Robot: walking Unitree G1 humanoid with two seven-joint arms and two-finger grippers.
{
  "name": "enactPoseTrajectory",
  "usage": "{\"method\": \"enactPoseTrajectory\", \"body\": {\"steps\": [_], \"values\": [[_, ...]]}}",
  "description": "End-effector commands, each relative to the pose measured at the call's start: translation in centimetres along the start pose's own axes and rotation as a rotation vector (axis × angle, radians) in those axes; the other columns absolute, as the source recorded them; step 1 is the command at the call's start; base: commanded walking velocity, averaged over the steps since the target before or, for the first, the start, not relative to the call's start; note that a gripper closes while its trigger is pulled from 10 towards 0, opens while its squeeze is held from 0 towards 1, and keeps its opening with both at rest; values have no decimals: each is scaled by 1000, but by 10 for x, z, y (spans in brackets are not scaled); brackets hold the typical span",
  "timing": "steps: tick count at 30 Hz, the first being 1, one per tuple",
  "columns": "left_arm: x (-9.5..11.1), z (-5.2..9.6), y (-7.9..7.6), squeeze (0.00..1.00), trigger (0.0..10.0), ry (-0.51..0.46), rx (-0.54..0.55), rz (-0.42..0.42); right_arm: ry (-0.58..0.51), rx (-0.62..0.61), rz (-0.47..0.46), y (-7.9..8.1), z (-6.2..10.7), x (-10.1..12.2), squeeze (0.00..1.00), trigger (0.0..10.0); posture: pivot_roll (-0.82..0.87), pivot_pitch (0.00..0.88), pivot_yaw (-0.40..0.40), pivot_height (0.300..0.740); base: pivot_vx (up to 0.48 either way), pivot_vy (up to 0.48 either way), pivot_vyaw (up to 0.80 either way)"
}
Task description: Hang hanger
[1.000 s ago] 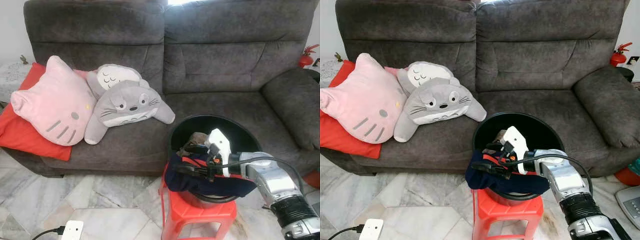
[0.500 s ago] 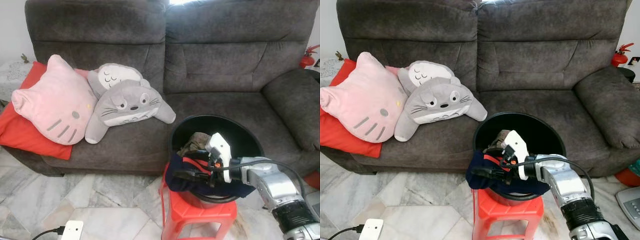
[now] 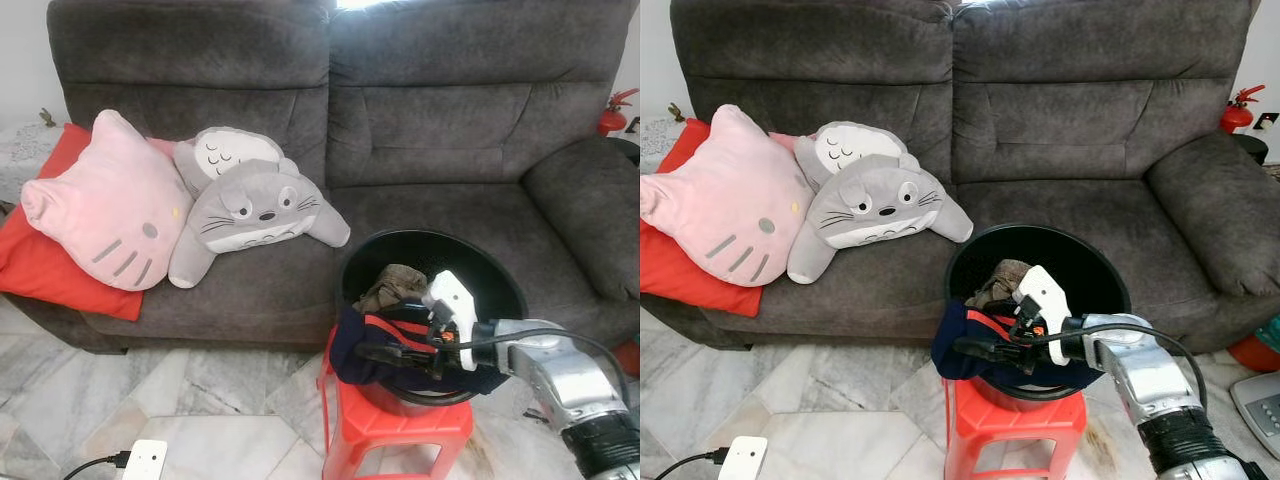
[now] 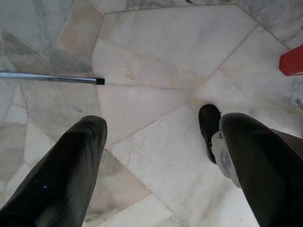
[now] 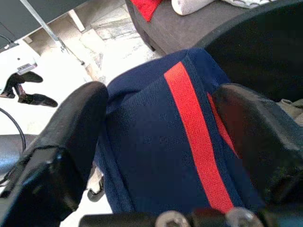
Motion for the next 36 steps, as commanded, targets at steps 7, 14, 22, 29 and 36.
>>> {"method": "enactPoseTrajectory", "body": {"steps": [7, 14, 22, 29, 36], "values": [[-2, 0, 1, 0, 10000, 13, 1, -10, -6, -22, 13, -1, 6, 3, 0, 0, -201, 42, 35, 740, 0, 0, 0], [-3, 0, 0, 0, 10000, 16, -1, -10, -3, -19, 8, 0, 6, 2, 0, 0, -198, 43, 31, 740, 0, 0, 0], [-3, 0, 0, 0, 10000, 17, -3, -10, -8, -7, -1, 3, 5, 2, 0, 0, -201, 43, 29, 740, 0, 0, 0], [-3, 0, 0, 0, 10000, 17, -3, -10, -10, -2, -4, 6, 5, 2, 0, 0, -202, 44, 26, 740, 0, 0, 0], [-3, 0, 0, 0, 10000, 16, -1, -10, -25, -9, -12, 9, 5, 2, 0, 0, -201, 46, 26, 740, 0, 0, 0]]}}
Point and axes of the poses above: a point about 5 cm out from each wrist's last joint towards the gripper, its own z axis pointing back from the gripper into the wrist, its own x axis along the axis of the wrist's last joint, y = z × x, the point moved 4 cm from there along -z, pointing out of the wrist towards the gripper, and after that the axes turned 8 degrees about z, right-handed, at the moved point
